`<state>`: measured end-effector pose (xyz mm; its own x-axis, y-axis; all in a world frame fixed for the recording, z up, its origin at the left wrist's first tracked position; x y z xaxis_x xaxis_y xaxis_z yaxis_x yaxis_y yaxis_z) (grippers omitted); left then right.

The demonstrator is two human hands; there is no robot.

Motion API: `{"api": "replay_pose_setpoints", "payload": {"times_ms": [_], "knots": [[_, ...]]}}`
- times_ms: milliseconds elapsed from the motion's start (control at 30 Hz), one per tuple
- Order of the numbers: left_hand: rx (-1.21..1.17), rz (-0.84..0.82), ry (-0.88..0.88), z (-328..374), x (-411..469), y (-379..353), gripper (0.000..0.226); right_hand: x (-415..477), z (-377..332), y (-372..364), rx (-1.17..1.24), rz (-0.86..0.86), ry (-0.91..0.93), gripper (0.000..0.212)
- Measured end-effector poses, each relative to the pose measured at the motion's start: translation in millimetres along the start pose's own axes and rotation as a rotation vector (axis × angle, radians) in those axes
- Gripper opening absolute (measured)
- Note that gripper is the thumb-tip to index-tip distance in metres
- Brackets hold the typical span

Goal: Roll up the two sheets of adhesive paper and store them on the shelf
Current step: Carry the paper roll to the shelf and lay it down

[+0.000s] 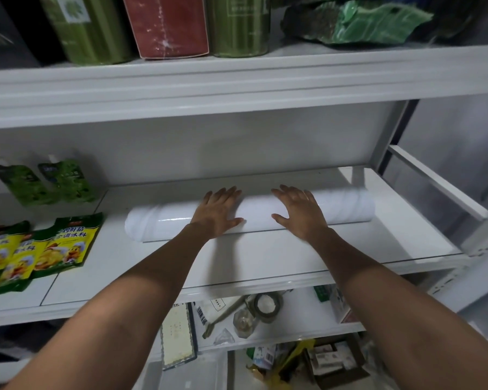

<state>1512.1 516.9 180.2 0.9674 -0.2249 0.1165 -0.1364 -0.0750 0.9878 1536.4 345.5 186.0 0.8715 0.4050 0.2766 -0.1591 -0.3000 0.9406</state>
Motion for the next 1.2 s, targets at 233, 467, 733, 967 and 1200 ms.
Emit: {"api": "replay_pose_setpoints", "payload": {"times_ms": [233,467,733,967,1200], "knots": [[0.013,-0.024,-0.021,-0.4,-3.3,-6.6,0.089,-4.6,-3.4,-5.6,-0.029,-0.051,-0.014,0.073],[0.086,-0.019,-0.025,-3.2,1.5,-13.1,0.078,-1.4,-7.3,-16.9,-0.062,-0.066,-0.024,0.071],[0.109,0.06,-0.021,-18.7,28.0,-17.6,0.069,20.8,-7.3,-28.0,-0.099,-0.009,-0.011,0.069],[0.11,0.105,-0.032,-22.1,48.4,-13.6,0.068,42.8,-4.6,-25.6,-0.103,0.051,-0.002,0.072],[0.025,0.06,-0.012,-23.4,49.8,-9.4,0.08,46.5,-0.7,-22.1,-0.092,0.028,-0.019,0.074]]}}
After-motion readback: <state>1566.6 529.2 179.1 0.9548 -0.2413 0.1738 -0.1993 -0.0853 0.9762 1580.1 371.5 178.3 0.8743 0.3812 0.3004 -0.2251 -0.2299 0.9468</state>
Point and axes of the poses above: each hand's wrist, its own x-axis towards the middle knuckle, its own y-axis out of the back of the hand, z = x × y, the point moved 10 cm from there along x, towards the middle knuckle, and after that the axes turned 6 degrees about x, right-handed, at the moved point
